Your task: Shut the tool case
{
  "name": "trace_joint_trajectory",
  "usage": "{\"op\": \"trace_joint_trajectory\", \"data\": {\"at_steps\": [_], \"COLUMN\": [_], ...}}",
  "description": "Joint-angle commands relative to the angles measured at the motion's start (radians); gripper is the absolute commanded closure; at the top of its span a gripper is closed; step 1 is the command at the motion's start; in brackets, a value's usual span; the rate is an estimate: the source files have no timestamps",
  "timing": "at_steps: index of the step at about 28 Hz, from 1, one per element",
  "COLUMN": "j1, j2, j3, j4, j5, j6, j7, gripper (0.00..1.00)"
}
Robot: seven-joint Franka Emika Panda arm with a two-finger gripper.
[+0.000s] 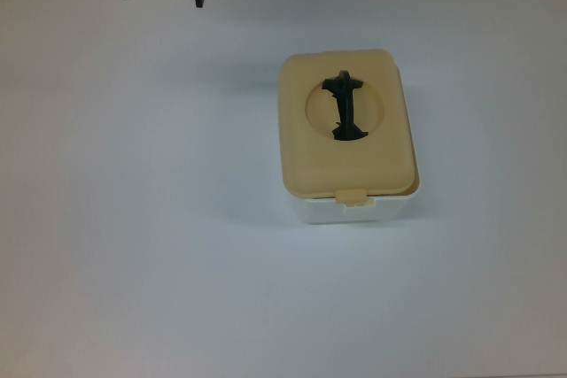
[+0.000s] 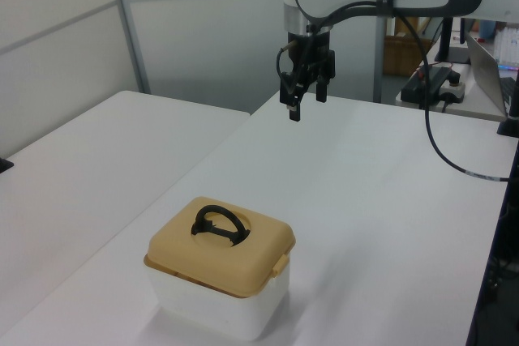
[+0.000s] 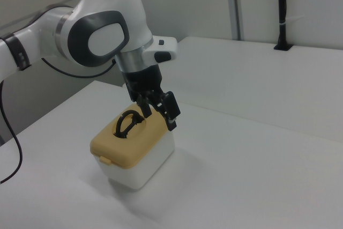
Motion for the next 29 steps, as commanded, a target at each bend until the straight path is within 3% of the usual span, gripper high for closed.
{"op": "trace_joint_trajectory", "data": {"at_steps": [1, 29], "j1": [-0.015, -0.021], "j2": [-0.016, -0.011], "j3": [0.012, 0.003], "j4": [-0.011, 0.016], "j5": [0.016, 0.005], "j6": [0.000, -0.010], "j7": [-0.021, -0.013], "gripper": [0.00, 0.00]}}
